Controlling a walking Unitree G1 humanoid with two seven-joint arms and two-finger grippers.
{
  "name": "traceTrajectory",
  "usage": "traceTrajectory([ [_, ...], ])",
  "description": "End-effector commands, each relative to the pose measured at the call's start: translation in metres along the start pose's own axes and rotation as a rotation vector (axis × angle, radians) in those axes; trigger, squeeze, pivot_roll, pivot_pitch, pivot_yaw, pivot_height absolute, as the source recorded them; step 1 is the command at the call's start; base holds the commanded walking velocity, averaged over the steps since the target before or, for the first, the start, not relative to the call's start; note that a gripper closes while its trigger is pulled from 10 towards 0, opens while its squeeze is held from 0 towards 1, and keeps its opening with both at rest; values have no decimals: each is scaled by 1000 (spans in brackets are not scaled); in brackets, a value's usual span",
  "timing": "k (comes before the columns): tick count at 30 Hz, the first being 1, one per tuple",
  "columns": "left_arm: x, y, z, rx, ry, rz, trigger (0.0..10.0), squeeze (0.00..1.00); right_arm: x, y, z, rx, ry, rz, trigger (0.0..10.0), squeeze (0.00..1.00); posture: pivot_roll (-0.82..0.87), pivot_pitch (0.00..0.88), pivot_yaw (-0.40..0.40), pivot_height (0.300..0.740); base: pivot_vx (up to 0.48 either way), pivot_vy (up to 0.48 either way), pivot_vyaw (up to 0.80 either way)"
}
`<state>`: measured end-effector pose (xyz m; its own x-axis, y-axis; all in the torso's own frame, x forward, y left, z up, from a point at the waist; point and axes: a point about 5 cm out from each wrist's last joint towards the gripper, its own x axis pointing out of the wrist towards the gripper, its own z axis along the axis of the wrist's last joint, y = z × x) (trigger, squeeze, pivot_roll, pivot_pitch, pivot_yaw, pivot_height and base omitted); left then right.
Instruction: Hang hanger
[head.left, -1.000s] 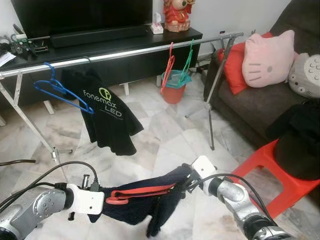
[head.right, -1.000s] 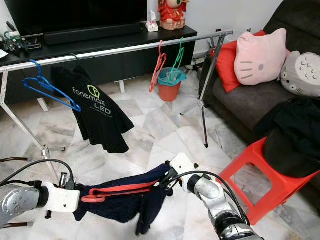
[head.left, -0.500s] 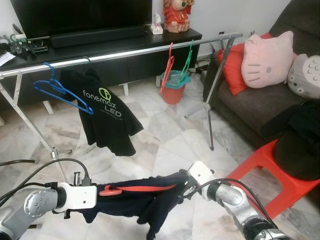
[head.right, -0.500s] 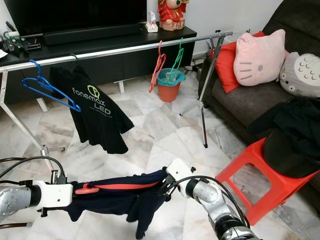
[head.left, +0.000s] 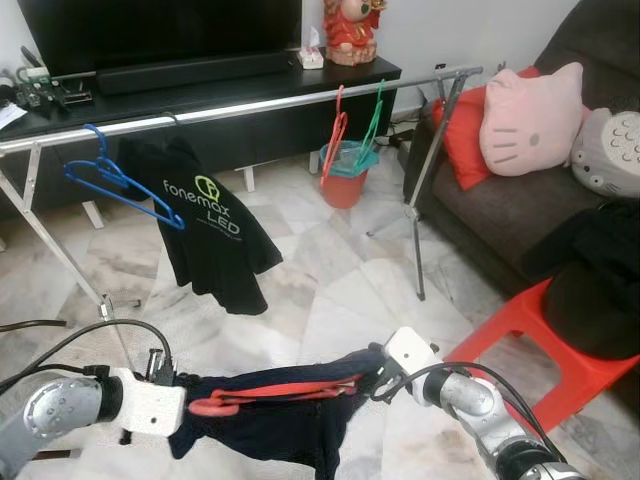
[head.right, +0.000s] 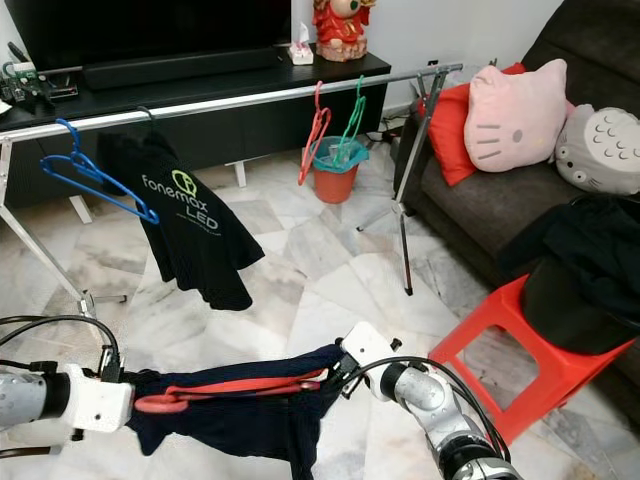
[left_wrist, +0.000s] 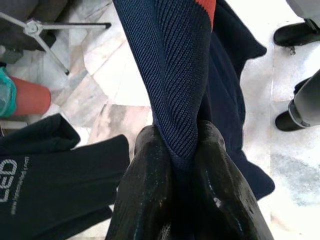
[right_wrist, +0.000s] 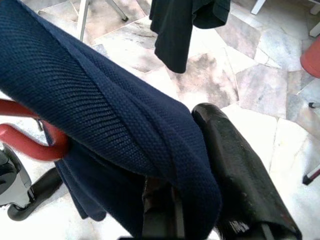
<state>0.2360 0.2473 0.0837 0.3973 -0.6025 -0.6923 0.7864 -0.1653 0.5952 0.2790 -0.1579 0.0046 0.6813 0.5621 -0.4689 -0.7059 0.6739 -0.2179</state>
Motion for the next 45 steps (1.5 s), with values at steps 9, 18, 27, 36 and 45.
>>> traceTrajectory([
  [9, -2, 6, -2, 22, 0, 41, 10000, 0, -10, -6, -13, 40, 41, -41, 706, 0, 25, 0, -82, 740, 0, 0, 0],
  [18, 7, 2, 2, 10, -29, 39, 10000, 0, -6, -2, -12, 60, 40, -36, 10000, 1000, 21, 0, -77, 740, 0, 0, 0],
  [27, 11, 2, 6, 16, -50, 35, 10000, 0, -4, 3, -11, 62, 31, 0, 10000, 1000, 24, 0, -78, 740, 0, 0, 0],
  [36, 12, 3, 7, 22, -56, 26, 10000, 0, -2, 5, -9, 83, 25, 45, 10000, 1000, 31, 0, -79, 740, 0, 0, 0],
  [45, 16, 1, 9, 19, -69, 14, 10000, 0, -8, 18, -24, 113, 111, 208, 10000, 1000, 26, 0, -74, 740, 0, 0, 0],
])
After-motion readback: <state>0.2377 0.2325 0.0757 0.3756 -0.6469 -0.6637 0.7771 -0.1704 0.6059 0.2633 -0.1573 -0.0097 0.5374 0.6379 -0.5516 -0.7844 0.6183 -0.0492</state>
